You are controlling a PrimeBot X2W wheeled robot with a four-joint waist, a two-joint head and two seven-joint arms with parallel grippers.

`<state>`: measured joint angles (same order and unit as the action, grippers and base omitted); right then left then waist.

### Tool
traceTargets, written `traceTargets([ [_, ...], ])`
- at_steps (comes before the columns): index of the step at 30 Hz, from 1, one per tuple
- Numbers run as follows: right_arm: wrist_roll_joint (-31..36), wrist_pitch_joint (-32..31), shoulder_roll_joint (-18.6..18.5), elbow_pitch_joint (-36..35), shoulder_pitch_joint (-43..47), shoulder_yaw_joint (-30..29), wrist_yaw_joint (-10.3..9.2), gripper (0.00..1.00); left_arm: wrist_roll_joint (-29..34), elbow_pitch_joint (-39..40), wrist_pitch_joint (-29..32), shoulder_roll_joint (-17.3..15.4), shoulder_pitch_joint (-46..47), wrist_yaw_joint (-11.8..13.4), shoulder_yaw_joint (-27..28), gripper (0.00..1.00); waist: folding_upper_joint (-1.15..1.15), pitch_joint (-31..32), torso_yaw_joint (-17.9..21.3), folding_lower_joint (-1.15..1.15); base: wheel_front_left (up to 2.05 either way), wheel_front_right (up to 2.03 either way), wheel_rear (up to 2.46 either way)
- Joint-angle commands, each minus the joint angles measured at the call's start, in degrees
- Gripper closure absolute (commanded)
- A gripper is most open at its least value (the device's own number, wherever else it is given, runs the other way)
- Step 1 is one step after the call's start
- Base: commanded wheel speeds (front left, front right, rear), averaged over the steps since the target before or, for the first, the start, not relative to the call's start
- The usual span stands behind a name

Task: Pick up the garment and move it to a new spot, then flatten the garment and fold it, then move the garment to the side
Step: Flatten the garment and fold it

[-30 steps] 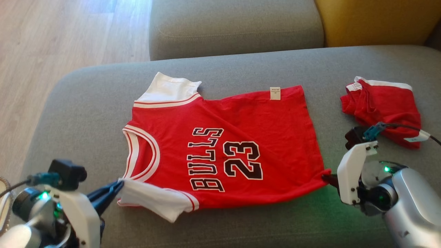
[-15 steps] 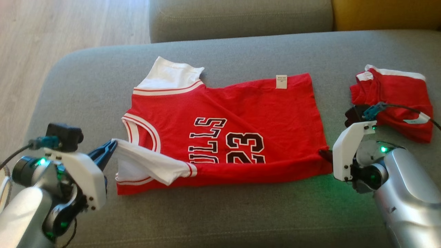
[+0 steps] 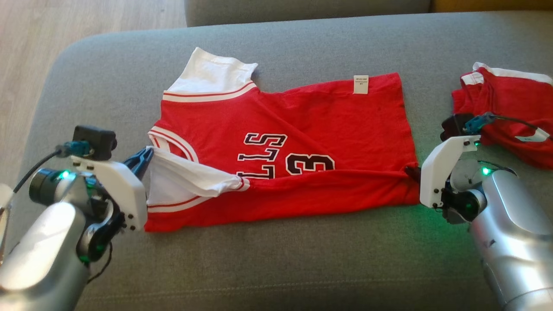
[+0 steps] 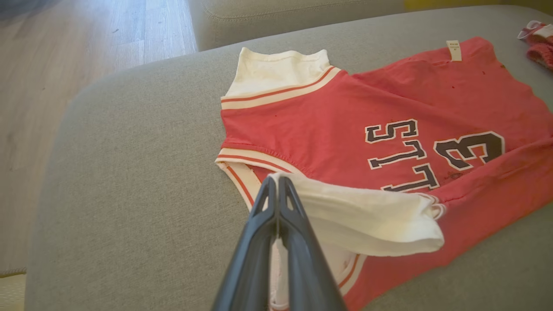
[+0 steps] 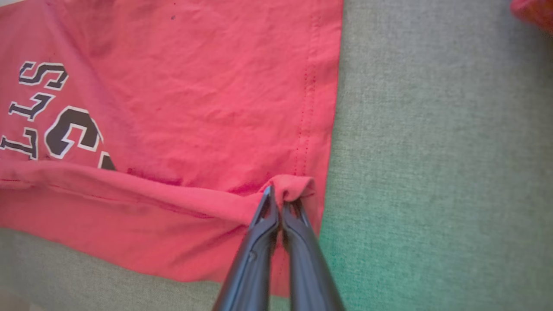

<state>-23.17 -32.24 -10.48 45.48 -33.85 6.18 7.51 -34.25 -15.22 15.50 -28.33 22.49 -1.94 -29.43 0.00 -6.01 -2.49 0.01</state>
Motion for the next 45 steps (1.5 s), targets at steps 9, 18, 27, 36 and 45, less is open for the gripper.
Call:
traceTargets([
  [9, -0.7, 3.43, 0.62, 1.62, -4.88, 2.21, -0.02, 0.0, 2.08, -5.75, -3.22, 0.84, 7.18, 1.98, 1.91, 0.0, 0.0, -0.95, 0.28, -0.01, 0.0, 0.0, 0.0],
  [18, -3.38, 11.09, -0.77, 2.24, -4.33, 0.93, -0.02, 0.0, 2.78, -5.44, -14.18, 2.82, 7.3, 6.96, 5.82, 0.0, 0.0, 1.69, -0.14, -0.01, 0.0, 0.0, 0.0],
  [27, -6.34, 30.54, -1.64, -9.2, 2.72, 3.31, -0.02, 0.0, 2.93, 4.41, -26.28, 2.76, 0.13, 12.83, 11.45, 0.0, 0.0, 7.0, 0.04, -0.01, 0.0, 0.0, 0.0],
  [36, -1.2, 45.1, -1.5, -20.93, 10.62, 2.21, -0.02, 0.0, 4.84, 14.9, -30.28, 6.0, -11.74, 18.09, 14.72, 0.0, 0.0, 9.54, 1.04, -0.01, 0.0, 0.0, 0.0],
  [45, 8.44, 47.06, 4.54, -32.3, 23.61, -4.83, -0.02, 0.0, 11.59, 17.42, -30.48, 15.43, -23.4, 17.35, 20.48, 0.0, 0.0, 10.96, 1.26, -0.01, 0.0, 0.0, 0.0],
])
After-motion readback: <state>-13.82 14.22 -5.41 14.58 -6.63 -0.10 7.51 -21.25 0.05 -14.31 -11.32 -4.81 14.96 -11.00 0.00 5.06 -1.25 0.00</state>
